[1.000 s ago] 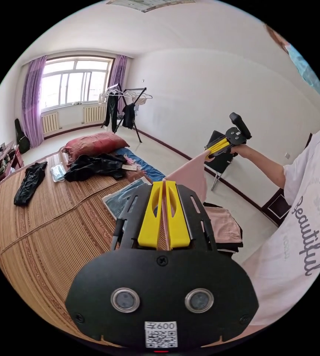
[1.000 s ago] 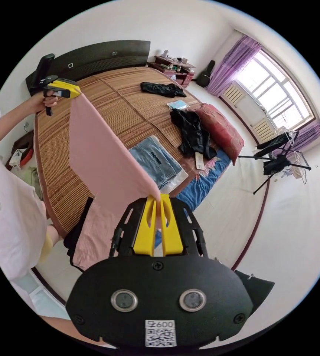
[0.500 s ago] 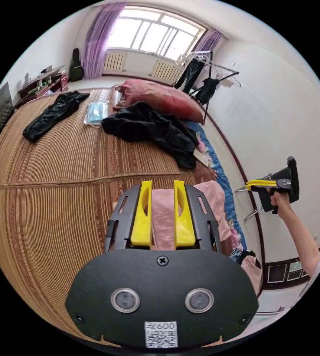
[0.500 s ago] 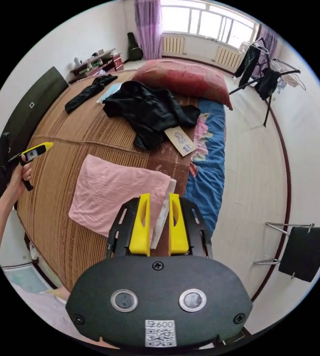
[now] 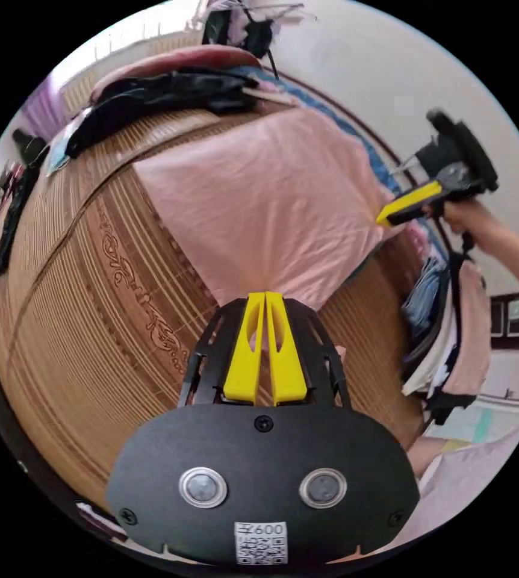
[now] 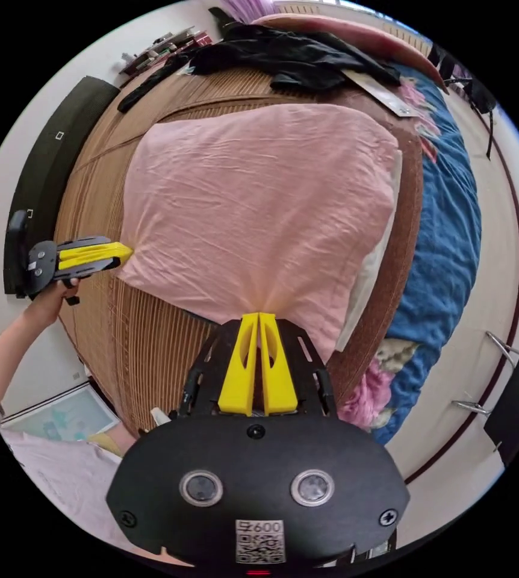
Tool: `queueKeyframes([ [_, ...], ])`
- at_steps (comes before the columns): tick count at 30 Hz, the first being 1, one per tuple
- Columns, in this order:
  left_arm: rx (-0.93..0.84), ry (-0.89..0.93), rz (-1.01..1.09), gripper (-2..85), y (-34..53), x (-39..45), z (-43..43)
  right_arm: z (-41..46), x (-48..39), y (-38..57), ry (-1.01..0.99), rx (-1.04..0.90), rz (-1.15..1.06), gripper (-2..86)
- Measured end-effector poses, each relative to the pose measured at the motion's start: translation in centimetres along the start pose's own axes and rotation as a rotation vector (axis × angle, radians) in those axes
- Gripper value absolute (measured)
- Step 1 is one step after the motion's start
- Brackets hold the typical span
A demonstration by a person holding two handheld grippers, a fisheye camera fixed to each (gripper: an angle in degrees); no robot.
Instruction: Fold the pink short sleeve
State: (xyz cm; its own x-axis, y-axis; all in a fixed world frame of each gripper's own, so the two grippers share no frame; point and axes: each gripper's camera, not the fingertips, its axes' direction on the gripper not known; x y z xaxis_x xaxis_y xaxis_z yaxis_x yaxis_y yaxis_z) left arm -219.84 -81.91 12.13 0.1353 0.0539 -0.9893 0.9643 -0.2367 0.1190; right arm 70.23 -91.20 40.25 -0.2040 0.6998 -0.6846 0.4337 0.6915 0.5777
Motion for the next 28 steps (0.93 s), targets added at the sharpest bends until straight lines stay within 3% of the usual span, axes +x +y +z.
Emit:
queueKeyframes([
  [3,0.014,-0.272,0.075,0.7,0.0,2.0,-2.2,-7.7,-0.7,5.0,0.152,0.156,-0.038,-0.8],
  [4,0.110,-0.319,0.066,0.7,1.0,2.3,-4.6,-11.0,-1.0,8.2,0.194,0.235,-0.030,-0.8],
  [9,0.289,-0.242,0.006,0.5,8.5,4.1,-12.1,-18.8,-4.2,24.1,0.318,0.371,-0.068,-0.8],
  [15,0.381,-0.256,0.260,0.3,25.8,14.6,-15.9,-22.0,-8.9,46.6,0.374,0.547,0.280,-0.8],
  [17,0.439,-0.220,0.195,0.3,32.8,16.2,-17.2,-22.9,-12.8,53.9,0.485,0.584,0.426,-0.7],
  [20,0.407,-0.126,0.017,0.3,39.5,15.0,-17.0,-22.1,-17.8,60.1,0.577,0.713,0.444,-0.2],
  [24,0.313,-0.030,-0.053,0.3,44.6,13.3,-14.8,-15.7,-17.2,62.0,0.490,0.537,0.543,5.1],
  [26,0.307,-0.027,-0.019,0.3,46.6,12.8,-13.9,-10.6,-13.9,62.9,0.280,0.393,0.621,6.7],
  [28,0.316,-0.070,0.040,0.3,47.6,12.7,-14.1,-7.7,-11.7,63.5,0.191,0.342,0.656,7.1],
])
